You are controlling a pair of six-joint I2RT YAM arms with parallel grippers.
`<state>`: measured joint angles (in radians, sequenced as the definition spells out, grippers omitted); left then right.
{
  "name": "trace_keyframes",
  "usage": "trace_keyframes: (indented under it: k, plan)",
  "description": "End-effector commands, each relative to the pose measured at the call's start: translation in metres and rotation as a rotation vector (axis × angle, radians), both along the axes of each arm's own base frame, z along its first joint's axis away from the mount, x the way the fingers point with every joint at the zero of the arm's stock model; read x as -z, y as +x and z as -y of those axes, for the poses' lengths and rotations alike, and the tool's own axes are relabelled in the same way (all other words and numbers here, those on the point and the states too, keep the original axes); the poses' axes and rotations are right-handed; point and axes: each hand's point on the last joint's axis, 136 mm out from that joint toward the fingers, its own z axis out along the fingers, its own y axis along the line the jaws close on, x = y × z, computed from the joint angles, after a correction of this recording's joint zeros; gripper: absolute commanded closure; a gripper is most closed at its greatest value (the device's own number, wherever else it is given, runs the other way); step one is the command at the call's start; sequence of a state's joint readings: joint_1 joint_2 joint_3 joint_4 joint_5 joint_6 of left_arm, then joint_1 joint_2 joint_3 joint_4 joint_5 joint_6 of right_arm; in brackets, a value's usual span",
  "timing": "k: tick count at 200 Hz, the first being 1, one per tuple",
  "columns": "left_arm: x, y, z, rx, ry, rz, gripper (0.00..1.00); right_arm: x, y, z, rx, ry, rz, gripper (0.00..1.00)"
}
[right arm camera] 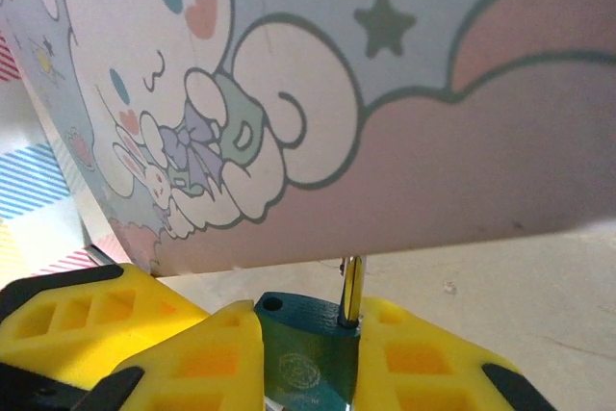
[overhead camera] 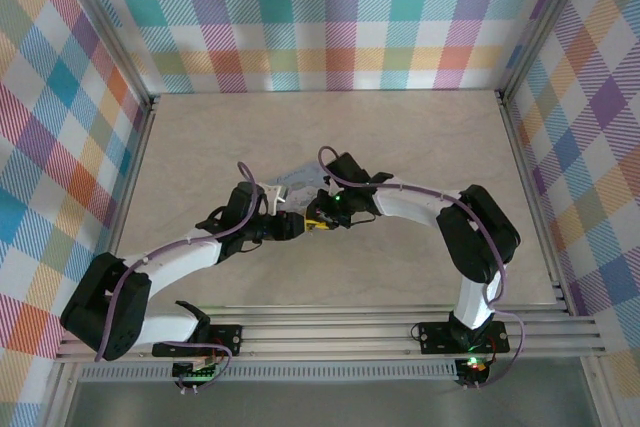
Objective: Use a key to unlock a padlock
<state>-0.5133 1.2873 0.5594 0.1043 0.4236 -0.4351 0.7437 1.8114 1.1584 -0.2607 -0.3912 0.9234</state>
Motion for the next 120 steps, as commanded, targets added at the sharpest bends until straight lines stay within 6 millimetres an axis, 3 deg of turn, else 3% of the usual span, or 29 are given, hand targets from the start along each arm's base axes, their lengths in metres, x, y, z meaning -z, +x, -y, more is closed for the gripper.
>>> trace_keyframes:
  k: [1, 44, 81, 120]
  plan:
    - [0.012, 0.009, -0.013, -0.082, -0.009, -0.051, 0.64, 0.002, -0.013, 0.010, -0.130, -0.055, 0.032, 1.00]
    - [0.010, 0.014, -0.012, -0.103, -0.029, -0.062, 0.65, 0.000, -0.015, 0.015, -0.258, -0.099, 0.103, 1.00]
    - [0.011, 0.018, -0.011, -0.104, -0.021, -0.080, 0.74, 0.016, -0.022, 0.027, -0.355, -0.120, 0.132, 1.00]
    - [0.012, 0.022, -0.013, -0.132, -0.023, -0.089, 0.75, 0.026, -0.019, 0.041, -0.409, -0.104, 0.122, 1.00]
